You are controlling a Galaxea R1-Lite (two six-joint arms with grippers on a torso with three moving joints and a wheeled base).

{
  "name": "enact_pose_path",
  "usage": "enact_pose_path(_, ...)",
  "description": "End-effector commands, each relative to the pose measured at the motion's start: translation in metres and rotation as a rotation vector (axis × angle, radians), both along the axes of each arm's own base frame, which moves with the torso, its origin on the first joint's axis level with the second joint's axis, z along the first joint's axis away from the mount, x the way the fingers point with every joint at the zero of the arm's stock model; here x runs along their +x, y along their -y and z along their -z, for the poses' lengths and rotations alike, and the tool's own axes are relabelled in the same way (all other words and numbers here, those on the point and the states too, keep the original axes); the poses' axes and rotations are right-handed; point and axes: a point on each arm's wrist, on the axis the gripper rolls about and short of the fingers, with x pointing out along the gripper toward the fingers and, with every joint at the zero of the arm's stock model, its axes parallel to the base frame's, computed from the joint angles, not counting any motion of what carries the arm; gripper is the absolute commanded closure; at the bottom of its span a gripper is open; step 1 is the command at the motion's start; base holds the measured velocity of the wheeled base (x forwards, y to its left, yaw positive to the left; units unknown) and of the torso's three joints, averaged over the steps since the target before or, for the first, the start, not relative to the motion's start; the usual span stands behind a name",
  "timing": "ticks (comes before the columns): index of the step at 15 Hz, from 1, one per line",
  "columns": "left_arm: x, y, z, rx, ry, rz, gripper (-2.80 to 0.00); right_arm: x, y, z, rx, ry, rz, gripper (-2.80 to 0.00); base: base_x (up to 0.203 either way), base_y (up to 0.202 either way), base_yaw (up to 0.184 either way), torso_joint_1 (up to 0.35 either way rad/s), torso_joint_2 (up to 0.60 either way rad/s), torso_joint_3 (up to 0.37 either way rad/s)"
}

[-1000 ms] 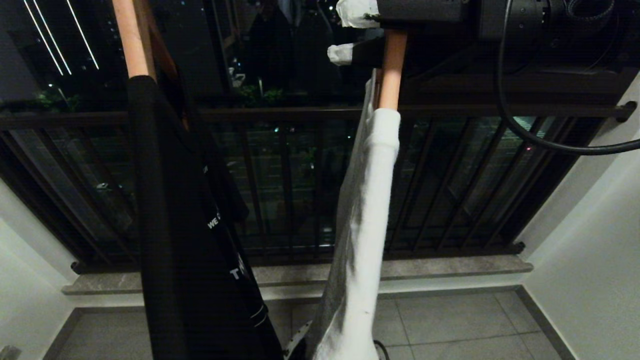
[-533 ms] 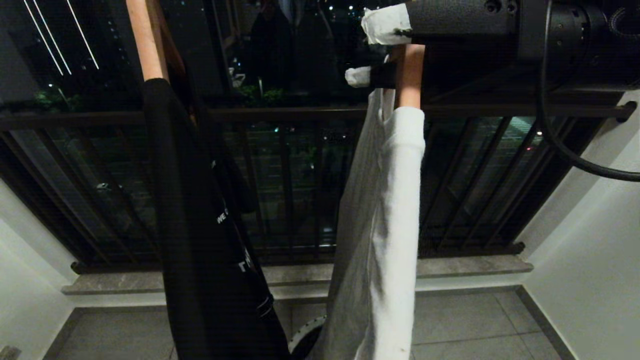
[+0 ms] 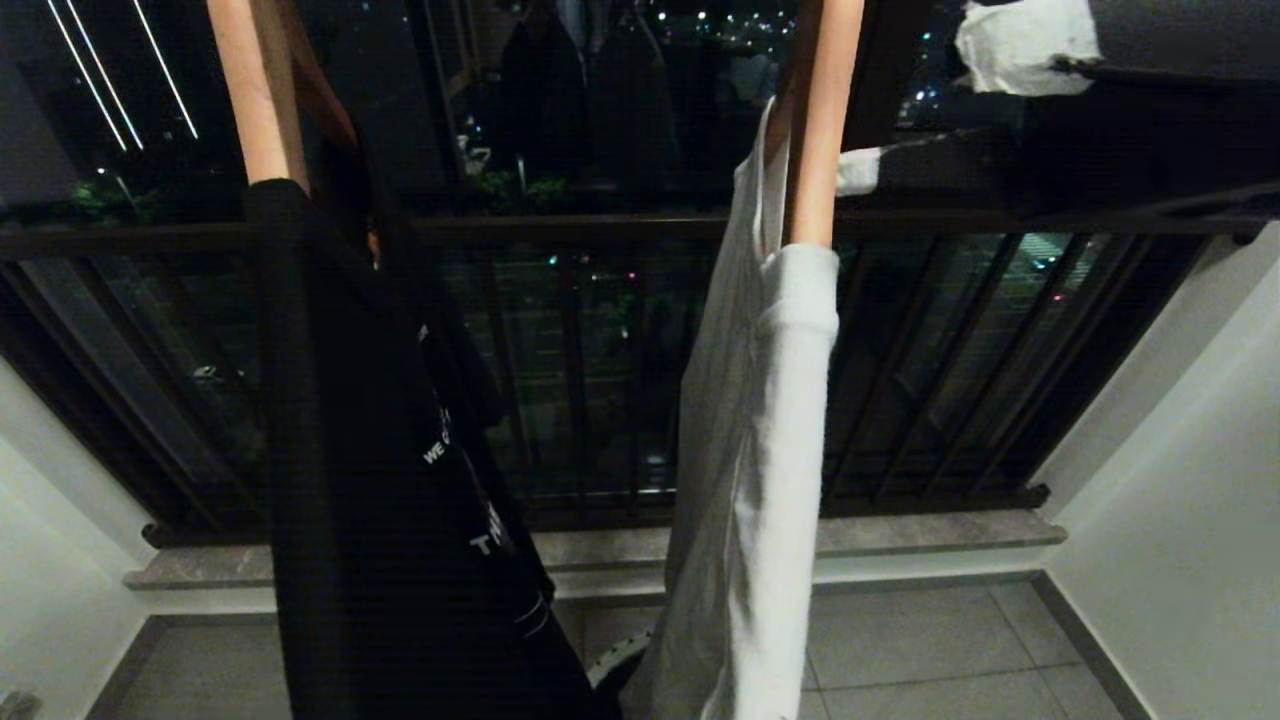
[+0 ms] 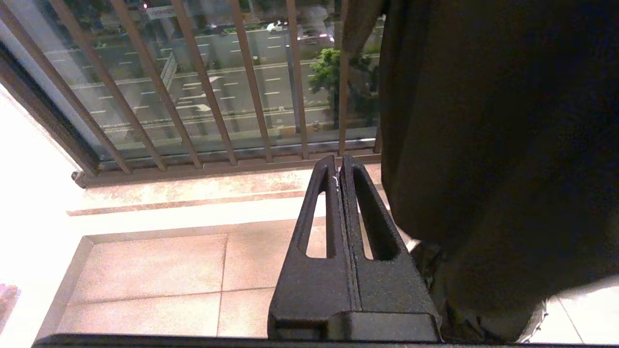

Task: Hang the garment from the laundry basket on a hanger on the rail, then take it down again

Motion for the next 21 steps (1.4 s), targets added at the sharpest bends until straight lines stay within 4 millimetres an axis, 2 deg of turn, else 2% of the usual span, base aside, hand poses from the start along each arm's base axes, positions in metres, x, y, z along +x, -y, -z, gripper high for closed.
enact_pose_path(1, 0.0, 0.0, 0.001, 0.0, -0.002, 0.0, 0.0, -0.025, 0.018, 0.001, 0.007, 0.013, 0.021, -2.8, 0.0, 0.0, 0.0, 0.0, 0.0, 0.0)
enact_pose_path(2, 0.0, 0.0, 0.001, 0.0, -0.002, 0.0, 0.0, -0.032, 0.027, 0.01, -0.002, -0.005, 0.049, -2.8, 0.0, 0.0, 0.0, 0.0, 0.0, 0.0)
enact_pose_path(3, 0.0, 0.0, 0.001, 0.0, -0.002, 0.0, 0.0, -0.038, 0.036, 0.019, -0.008, -0.019, 0.082, 0.0, 0.0, 0.0, 0.0, 0.0, 0.0, 0.0)
enact_pose_path(5, 0.0, 0.0, 0.001, 0.0, -0.002, 0.0, 0.0, -0.05, 0.055, 0.031, -0.002, -0.011, 0.167, 0.0, 0.0, 0.0, 0.0, 0.0, 0.0, 0.0)
enact_pose_path(8, 0.0, 0.0, 0.001, 0.0, -0.002, 0.0, 0.0, -0.072, 0.07, 0.04, 0.004, 0.009, 0.239, 0.0, 0.0, 0.0, 0.0, 0.0, 0.0, 0.0)
enact_pose_path(12, 0.0, 0.0, 0.001, 0.0, -0.002, 0.0, 0.0, -0.098, 0.087, 0.042, 0.018, 0.061, 0.399, 0.0, 0.0, 0.0, 0.0, 0.0, 0.0, 0.0)
enact_pose_path(13, 0.0, 0.0, 0.001, 0.0, -0.002, 0.0, 0.0, -0.108, 0.089, 0.041, 0.025, 0.083, 0.42, 0.0, 0.0, 0.0, 0.0, 0.0, 0.0, 0.0)
enact_pose_path(17, 0.0, 0.0, 0.001, 0.0, -0.002, 0.0, 0.0, -0.166, 0.095, 0.042, 0.054, 0.162, 0.512, 0.0, 0.0, 0.0, 0.0, 0.0, 0.0, 0.0)
enact_pose_path(21, 0.0, 0.0, 0.001, 0.0, -0.002, 0.0, 0.0, -0.206, 0.099, 0.051, 0.059, 0.172, 0.549, 0.0, 0.0, 0.0, 0.0, 0.0, 0.0, 0.0)
